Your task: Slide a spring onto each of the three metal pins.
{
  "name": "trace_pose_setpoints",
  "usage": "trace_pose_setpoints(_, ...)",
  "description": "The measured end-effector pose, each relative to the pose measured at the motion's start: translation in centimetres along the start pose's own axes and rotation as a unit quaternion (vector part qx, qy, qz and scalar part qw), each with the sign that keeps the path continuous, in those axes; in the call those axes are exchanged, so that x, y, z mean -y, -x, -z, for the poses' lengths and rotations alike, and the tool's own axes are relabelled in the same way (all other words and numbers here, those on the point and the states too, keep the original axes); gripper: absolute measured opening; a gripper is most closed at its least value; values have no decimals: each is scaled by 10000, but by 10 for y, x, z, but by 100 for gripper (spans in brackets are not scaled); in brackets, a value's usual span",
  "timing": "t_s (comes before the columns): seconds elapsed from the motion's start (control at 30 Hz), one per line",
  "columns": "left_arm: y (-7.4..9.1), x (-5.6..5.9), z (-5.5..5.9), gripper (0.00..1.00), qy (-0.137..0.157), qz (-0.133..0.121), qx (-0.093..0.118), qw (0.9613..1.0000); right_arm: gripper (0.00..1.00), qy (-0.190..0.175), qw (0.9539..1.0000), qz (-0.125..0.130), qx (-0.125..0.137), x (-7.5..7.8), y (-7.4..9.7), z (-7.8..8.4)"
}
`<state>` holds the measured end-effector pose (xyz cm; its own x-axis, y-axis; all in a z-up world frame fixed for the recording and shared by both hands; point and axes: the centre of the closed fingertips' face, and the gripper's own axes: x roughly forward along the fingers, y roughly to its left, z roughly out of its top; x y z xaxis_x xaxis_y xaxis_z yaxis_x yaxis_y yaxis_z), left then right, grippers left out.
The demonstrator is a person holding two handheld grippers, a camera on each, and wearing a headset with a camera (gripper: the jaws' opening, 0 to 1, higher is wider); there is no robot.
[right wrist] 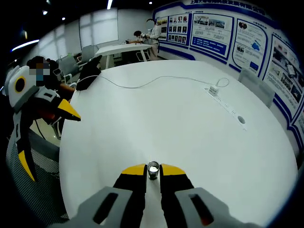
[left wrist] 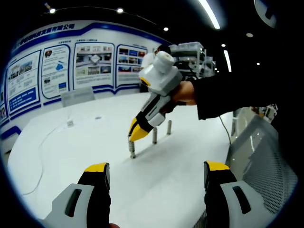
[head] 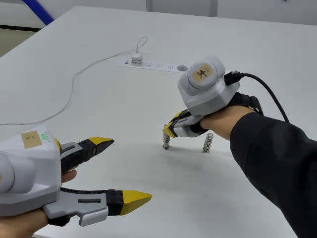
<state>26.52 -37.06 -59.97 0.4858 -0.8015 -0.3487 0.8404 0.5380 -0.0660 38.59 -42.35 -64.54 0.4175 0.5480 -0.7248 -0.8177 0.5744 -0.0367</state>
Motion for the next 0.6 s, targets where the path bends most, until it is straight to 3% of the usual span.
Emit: trace_pose_setpoints(0.6, -1, -2, 3, 83, 45, -10, -30, 10000, 12, -140, 9998, -55, -123, -1, -14, 16)
